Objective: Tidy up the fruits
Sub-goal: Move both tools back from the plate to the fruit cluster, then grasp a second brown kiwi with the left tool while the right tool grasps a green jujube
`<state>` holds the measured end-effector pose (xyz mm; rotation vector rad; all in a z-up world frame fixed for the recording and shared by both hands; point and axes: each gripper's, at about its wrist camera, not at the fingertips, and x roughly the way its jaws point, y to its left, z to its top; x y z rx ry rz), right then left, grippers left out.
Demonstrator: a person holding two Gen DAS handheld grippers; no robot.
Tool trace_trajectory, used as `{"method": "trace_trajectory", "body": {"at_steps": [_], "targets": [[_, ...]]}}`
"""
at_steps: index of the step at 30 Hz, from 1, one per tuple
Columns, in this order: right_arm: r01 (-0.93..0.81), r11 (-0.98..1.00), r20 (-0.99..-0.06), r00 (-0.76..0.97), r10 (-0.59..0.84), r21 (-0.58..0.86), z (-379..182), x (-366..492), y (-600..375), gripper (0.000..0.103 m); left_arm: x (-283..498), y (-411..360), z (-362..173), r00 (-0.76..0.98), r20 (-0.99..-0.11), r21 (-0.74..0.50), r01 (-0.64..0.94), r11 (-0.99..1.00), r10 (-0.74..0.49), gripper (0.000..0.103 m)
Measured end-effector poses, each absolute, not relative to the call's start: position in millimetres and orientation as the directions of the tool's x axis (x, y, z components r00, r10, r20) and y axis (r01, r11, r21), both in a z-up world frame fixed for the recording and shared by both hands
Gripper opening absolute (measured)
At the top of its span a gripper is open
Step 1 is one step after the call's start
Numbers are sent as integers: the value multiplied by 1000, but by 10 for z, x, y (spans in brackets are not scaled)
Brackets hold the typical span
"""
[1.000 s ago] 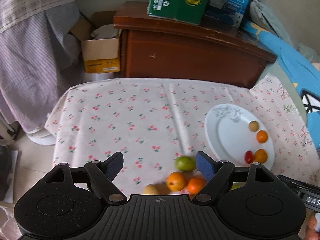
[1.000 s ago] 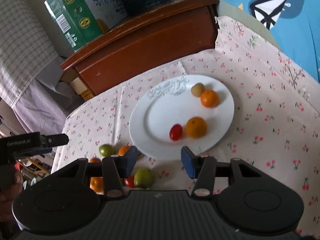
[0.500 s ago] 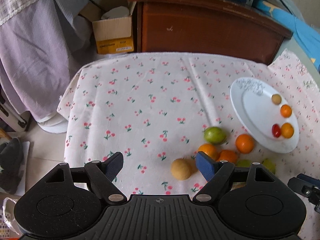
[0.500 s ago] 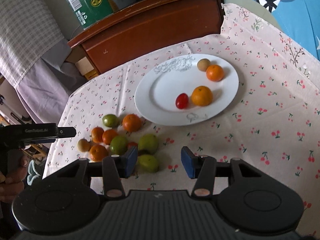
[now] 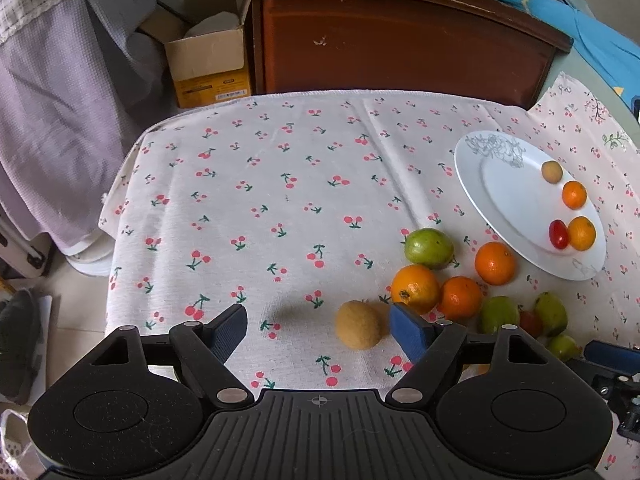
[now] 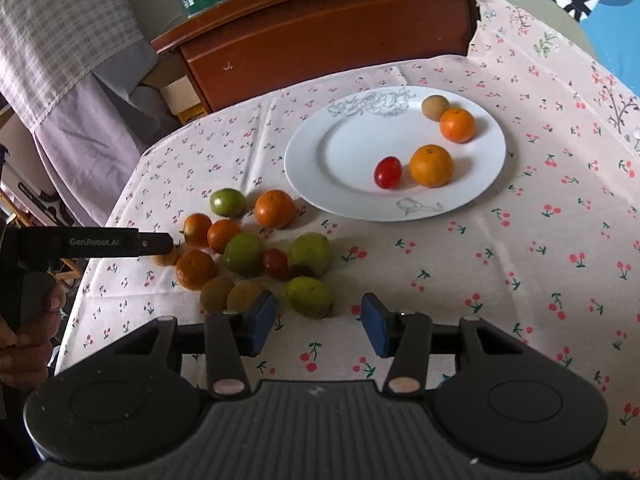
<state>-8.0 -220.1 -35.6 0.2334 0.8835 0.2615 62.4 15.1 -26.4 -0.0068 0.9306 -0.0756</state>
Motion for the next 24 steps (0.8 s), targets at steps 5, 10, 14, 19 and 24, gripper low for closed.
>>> {"method": "trace_trajectory", "body": {"at_steps": [5, 10, 14, 19, 24], "targets": [[-147, 949, -733, 606, 309, 278, -394, -55, -2121, 46, 630, 112, -295, 603, -793, -43, 91, 995, -89, 78], [-155, 954, -734, 611, 296, 256, -402, -43, -2075, 42, 646, 70, -368, 591, -801, -32, 111, 993, -92, 72], [-157, 957, -732, 617, 288, 244, -409, -35, -2059, 36, 636, 44, -382, 605, -792, -7, 123, 992, -81, 61], [-160, 958, -731, 619, 286, 240, -411, -30, -2055, 29, 618, -4, -377, 617, -783, 16, 139, 990, -74, 45], [-171, 960, -732, 620, 281, 224, -406, -38, -2033, 28, 580, -14, -352, 614, -783, -9, 148, 989, -99, 24]]}}
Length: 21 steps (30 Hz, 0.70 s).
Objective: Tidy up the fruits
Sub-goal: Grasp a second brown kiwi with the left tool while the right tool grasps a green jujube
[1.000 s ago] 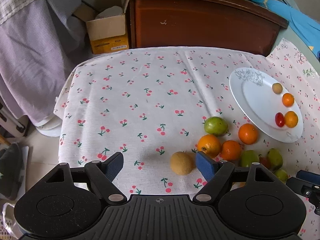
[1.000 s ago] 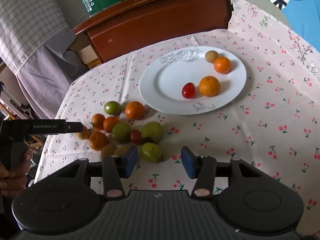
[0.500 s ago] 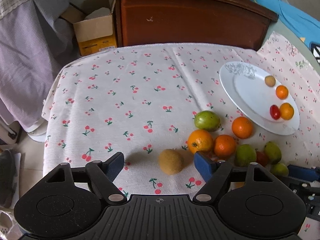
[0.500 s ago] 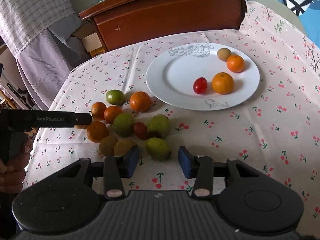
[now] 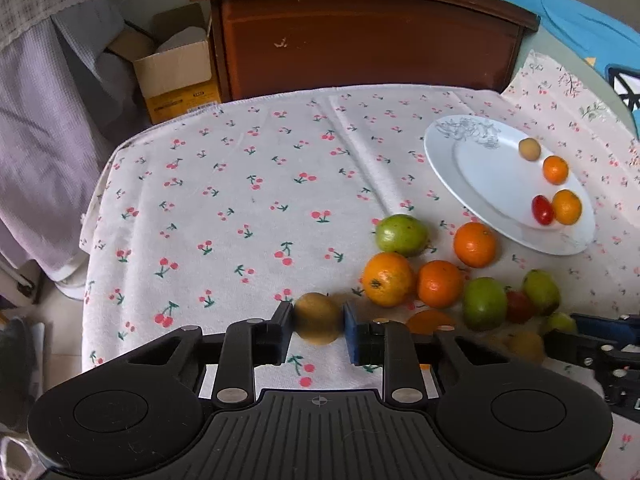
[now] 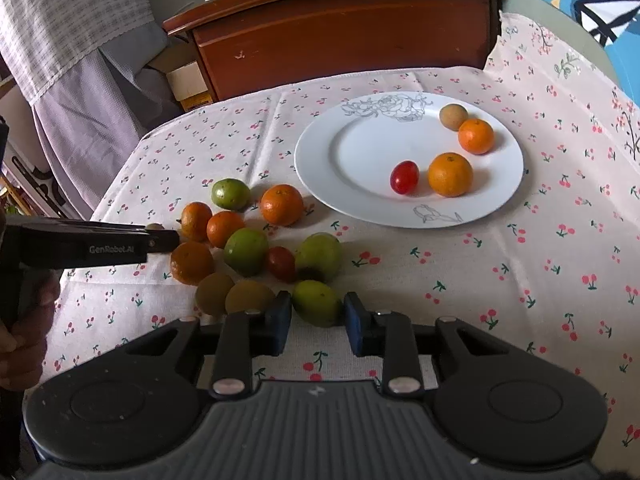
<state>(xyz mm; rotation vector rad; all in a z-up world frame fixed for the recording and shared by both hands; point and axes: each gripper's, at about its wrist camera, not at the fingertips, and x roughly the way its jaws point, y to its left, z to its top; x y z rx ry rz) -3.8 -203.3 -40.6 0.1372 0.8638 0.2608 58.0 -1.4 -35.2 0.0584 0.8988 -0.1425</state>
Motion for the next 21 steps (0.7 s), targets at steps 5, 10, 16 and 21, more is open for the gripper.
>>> {"method": "trace_trajectory", "body": {"at_steps": [5, 10, 16, 21], "targets": [[-174, 960, -734, 619, 279, 219, -392, -38, -2017, 28, 566, -6, -337, 608, -788, -23, 131, 991, -99, 24], [-179, 952, -717, 627, 304, 247, -321, -49, -2042, 28, 537, 17, -276, 609, -786, -48, 111, 993, -106, 24], [-185, 948, -712, 627, 316, 258, -301, -47, -2043, 28, 492, -48, -227, 617, -777, -58, 128, 990, -125, 24], [-176, 947, -716, 622, 318, 269, -313, -39, -2055, 28, 474, -78, -219, 616, -778, -57, 128, 990, -125, 24]]}}
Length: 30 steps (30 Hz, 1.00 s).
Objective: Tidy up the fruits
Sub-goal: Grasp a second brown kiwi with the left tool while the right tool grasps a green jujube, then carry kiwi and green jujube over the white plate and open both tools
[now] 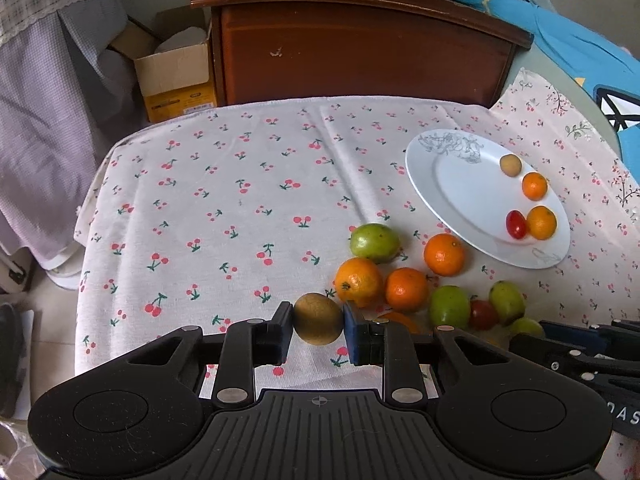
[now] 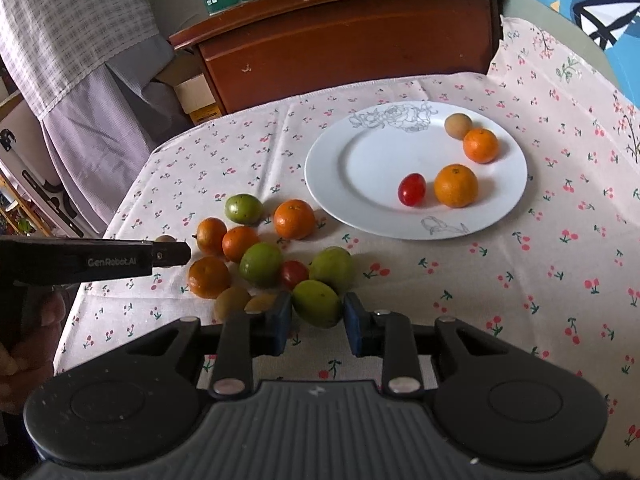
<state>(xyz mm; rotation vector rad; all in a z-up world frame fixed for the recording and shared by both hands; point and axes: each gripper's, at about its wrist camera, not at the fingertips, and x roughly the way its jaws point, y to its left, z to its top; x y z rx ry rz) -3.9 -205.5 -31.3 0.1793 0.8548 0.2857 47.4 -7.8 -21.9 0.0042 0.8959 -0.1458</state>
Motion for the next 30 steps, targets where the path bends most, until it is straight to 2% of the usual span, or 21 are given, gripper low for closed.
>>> {"method": "trace_trajectory", "body": {"at_steps": [12, 30], "targets": [[-185, 941, -709, 620, 336, 284, -283, -39, -2044, 28, 431, -179, -162, 621, -774, -52, 126, 991, -120, 24], [-112, 943, -653, 697, 298, 312, 5, 113, -2291, 28, 559, -565, 161, 656, -711, -140, 219, 966, -252, 24]]}}
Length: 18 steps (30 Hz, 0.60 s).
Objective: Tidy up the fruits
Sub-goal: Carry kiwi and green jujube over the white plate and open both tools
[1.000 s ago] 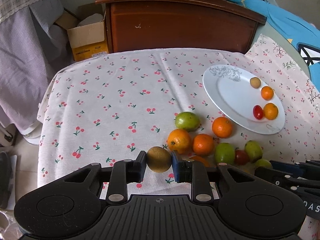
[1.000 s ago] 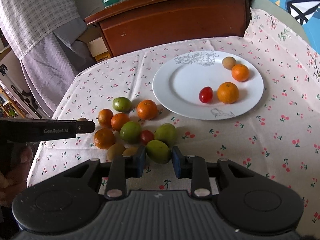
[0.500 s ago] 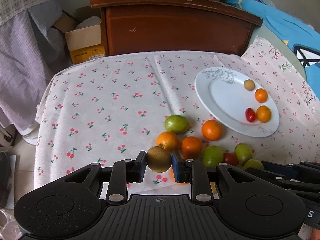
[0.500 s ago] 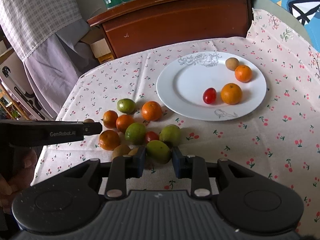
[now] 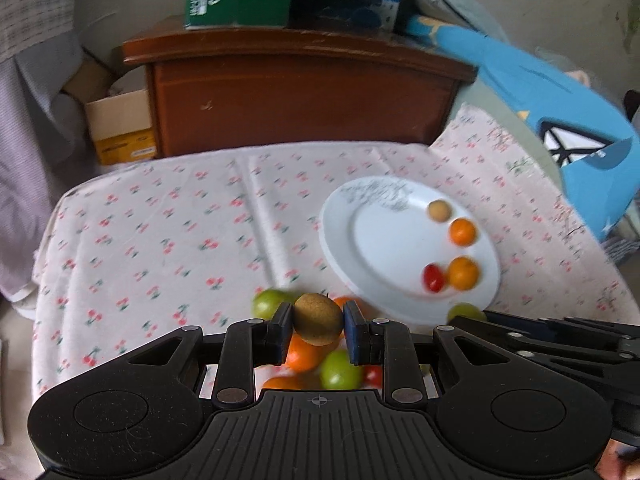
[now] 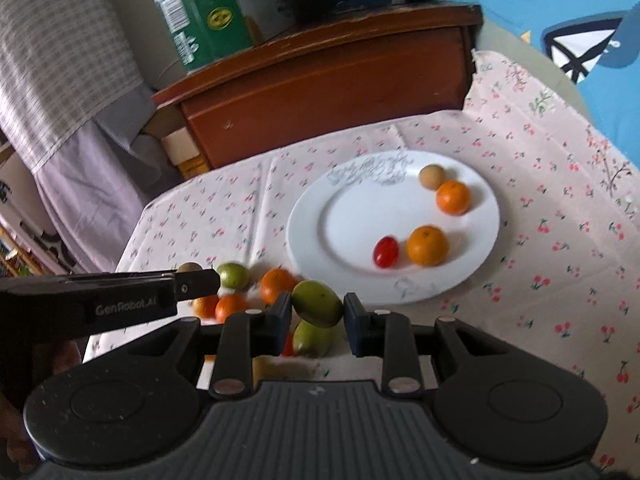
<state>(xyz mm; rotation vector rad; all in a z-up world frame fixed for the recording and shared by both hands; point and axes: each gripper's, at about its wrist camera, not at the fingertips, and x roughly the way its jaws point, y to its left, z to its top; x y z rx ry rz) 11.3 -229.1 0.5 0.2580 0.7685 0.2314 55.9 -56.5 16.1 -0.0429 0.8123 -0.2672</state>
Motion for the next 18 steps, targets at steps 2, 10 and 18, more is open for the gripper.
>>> {"method": "trace_trajectory", "body": {"at_steps": [2, 10, 18], "targets": [[-102, 947, -648, 707, 284, 304, 50, 153, -2330, 28, 608, -609, 187, 656, -703, -158, 233, 960, -275, 24], [-72, 941, -622, 734, 275, 331, 170, 367, -2505, 28, 808, -754, 177, 652, -686, -189, 269, 944, -323, 24], [-54, 941, -622, 738, 263, 333, 161, 647, -2653, 28, 977, -911, 91, 640, -695, -185, 282, 941, -328, 24]]}}
